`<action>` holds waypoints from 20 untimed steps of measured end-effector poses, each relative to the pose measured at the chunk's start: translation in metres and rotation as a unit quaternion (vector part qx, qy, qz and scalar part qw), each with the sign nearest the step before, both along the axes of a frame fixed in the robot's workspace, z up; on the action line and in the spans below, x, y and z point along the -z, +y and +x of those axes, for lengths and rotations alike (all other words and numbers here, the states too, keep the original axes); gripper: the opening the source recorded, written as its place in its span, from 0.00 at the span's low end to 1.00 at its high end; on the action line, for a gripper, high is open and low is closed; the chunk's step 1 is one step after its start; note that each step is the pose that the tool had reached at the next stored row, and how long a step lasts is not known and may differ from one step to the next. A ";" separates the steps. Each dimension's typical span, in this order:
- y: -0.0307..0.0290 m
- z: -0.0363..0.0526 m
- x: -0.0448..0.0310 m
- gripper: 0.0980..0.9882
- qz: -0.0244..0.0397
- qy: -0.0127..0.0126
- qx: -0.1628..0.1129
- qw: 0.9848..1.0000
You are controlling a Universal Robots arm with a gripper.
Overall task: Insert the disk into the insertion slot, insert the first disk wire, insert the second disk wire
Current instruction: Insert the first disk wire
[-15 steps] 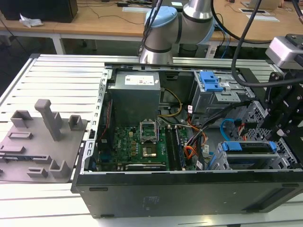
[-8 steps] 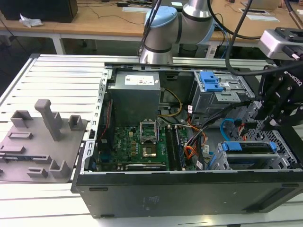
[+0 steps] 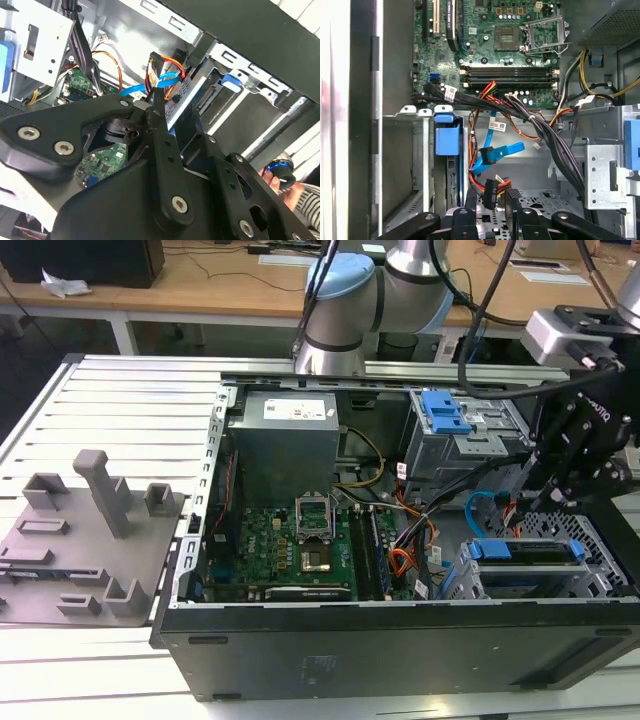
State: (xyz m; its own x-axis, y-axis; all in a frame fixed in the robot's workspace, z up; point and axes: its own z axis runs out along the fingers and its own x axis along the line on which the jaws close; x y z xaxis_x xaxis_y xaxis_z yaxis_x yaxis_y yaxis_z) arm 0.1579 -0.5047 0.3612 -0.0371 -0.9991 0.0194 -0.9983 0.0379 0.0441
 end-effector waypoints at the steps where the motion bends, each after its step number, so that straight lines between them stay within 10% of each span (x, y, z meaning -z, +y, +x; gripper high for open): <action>1: 0.0001 -0.0008 0.0018 0.30 0.000 0.000 0.004 1.000; 13: 0.0001 -0.0073 0.0084 0.30 -0.001 0.000 0.017 1.000; 20: 0.0001 -0.0073 0.0090 0.09 -0.001 0.000 0.017 1.000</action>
State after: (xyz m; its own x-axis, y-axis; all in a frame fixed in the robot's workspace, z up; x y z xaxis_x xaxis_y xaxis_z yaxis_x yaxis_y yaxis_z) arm 0.1506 -0.5046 0.3523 -0.0712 -0.9972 0.0214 -0.9964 0.0721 0.0440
